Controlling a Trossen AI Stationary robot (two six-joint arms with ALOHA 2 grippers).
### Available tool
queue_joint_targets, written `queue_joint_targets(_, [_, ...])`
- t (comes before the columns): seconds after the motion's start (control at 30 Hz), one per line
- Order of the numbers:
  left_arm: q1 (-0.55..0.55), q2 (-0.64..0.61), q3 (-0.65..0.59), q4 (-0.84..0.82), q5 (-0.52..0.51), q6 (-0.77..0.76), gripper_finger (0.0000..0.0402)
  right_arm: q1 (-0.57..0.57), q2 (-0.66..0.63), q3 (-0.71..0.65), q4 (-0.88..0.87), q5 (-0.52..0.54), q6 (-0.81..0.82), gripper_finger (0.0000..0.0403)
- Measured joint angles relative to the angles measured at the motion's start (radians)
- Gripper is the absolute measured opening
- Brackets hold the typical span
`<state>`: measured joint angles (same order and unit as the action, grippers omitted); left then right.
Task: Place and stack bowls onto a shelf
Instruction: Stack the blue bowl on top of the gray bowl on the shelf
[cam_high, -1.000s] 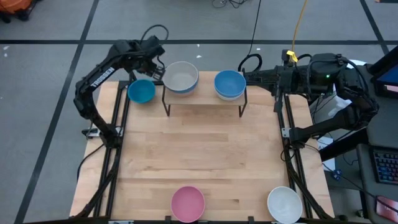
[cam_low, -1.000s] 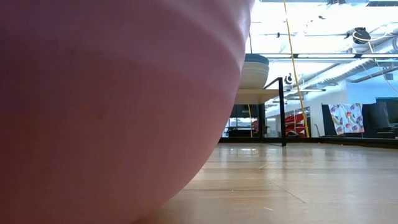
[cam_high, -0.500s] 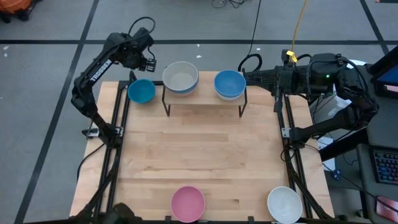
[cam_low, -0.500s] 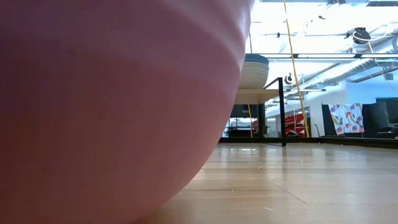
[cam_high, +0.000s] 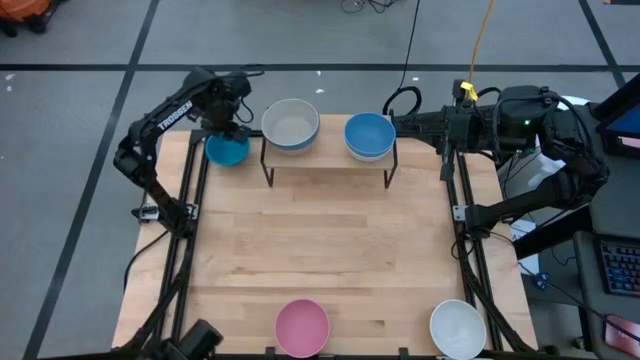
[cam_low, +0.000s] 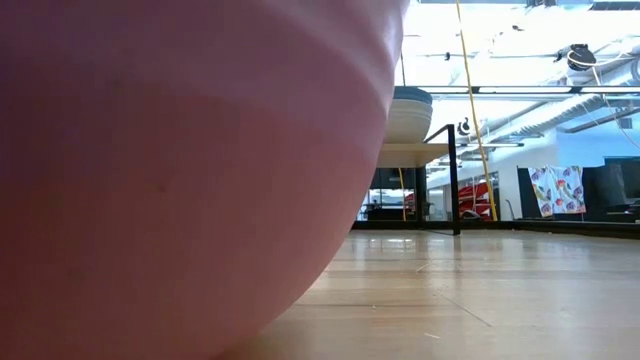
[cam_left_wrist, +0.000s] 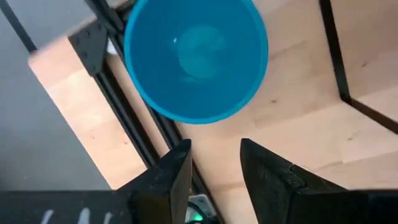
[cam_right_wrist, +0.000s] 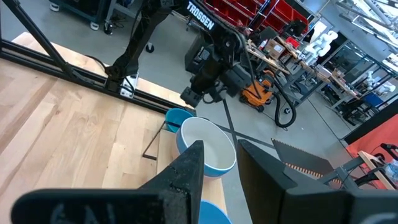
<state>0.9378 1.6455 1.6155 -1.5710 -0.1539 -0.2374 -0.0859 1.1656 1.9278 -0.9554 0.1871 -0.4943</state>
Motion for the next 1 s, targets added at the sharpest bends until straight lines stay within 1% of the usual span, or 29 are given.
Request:
queue_joint_targets(0.17, [0.034, 0.0, -0.033, 0.0, -0.003, -0.221, 0.0143, 0.0, 0.0, 0.0, 0.0, 0.0, 0.001, 0.0089])
queue_joint_targets(0.33, [0.063, 0.0, -0.075, 0.0, -0.003, -0.391, 0.0143, 0.0, 0.0, 0.0, 0.0, 0.0, -0.014, 0.0089])
queue_joint_targets(0.5, [0.084, 0.0, -0.138, 0.0, -0.004, -0.482, 0.0143, 0.0, 0.0, 0.0, 0.0, 0.0, -0.024, 0.0089])
queue_joint_targets(0.63, [0.079, -0.001, -0.18, 0.002, -0.006, -0.483, 0.0143, 0.0, 0.0, 0.0, 0.0, 0.0, -0.027, 0.0089])
queue_joint_targets(0.73, [0.062, 0.0, -0.195, 0.028, -0.035, -0.508, 0.0143, 0.0, 0.0, 0.0, 0.0, 0.0, -0.061, 0.0089])
queue_joint_targets(0.87, [0.061, 0.0, -0.212, 0.07, -0.073, -0.585, 0.0143, 0.0, 0.0, 0.0, 0.0, 0.0, -0.112, 0.0089])
queue_joint_targets(1.0, [0.06, 0.0, -0.229, 0.107, -0.108, -0.662, 0.0143, 0.0, 0.0, 0.0, 0.0, 0.0, -0.123, 0.0089])
